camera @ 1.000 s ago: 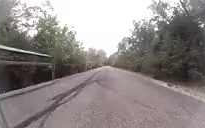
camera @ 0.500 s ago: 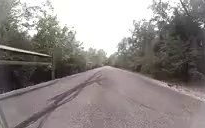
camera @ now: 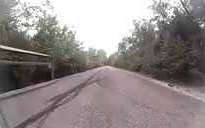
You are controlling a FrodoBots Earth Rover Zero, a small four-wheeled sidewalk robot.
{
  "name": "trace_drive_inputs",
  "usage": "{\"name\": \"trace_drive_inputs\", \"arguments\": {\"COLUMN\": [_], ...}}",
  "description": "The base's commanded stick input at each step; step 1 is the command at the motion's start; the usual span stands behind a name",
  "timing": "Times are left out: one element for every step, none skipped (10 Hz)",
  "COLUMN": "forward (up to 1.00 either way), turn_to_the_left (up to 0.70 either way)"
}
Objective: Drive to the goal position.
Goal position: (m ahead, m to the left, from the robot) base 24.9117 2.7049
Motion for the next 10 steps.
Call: {"name": "trace_drive_inputs", "arguments": {"forward": [0.10,0.17,0.28,0.40,0.45,0.22,0.17,0.17,0.17,0.17], "turn_to_the_left": [0.00,0.00,0.00,0.00,0.00,0.00,0.00,0.00,0.00,0.00]}}
